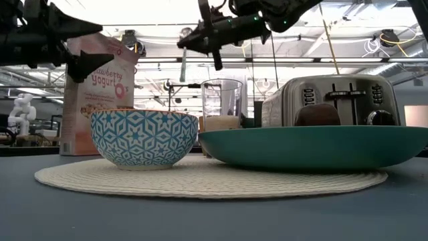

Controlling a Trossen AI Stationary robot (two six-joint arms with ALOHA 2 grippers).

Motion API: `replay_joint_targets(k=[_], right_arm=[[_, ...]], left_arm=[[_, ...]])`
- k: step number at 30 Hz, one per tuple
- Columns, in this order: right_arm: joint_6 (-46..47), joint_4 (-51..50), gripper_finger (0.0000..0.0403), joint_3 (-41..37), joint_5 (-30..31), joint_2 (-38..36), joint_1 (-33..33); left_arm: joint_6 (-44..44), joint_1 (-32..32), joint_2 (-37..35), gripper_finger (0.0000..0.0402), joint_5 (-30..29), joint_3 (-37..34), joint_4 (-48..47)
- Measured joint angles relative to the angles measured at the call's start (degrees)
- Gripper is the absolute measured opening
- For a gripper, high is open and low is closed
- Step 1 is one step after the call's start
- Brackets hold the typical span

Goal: Arrange a breakfast setting
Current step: Put the green patterned spoon on the white table mat to the left side of the orange bowl

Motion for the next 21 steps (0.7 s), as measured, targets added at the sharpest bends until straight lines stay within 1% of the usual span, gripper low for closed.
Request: replay_joint_targets(k=[5, 12, 17, 21], right_arm=[[-0.18, 2.99, 0.0012, 0.0, 0.0, 0.0, 2.46], [-2.77, 3.21, 0.0012, 0.0, 0.03, 0.0, 5.81], [-4.43, 3.3, 0.0012, 0.0, 0.04, 0.0, 7.93], [-4.91, 3.3, 0.0012, 0.0, 0.09, 0.0, 8.95]], left_arm=[[-3.18, -0.02, 0.0, 0.0392, 0.0, 0.0, 3.7], [-8.2, -0.02, 1.28, 0.0392, 0.0, 0.0, 5.14], [-10.1, -0.02, 5.89, 0.0392, 0.0, 0.0, 8.67], [-11.05, -0.27, 11.96, 0.0392, -0.03, 0.02, 14.14]])
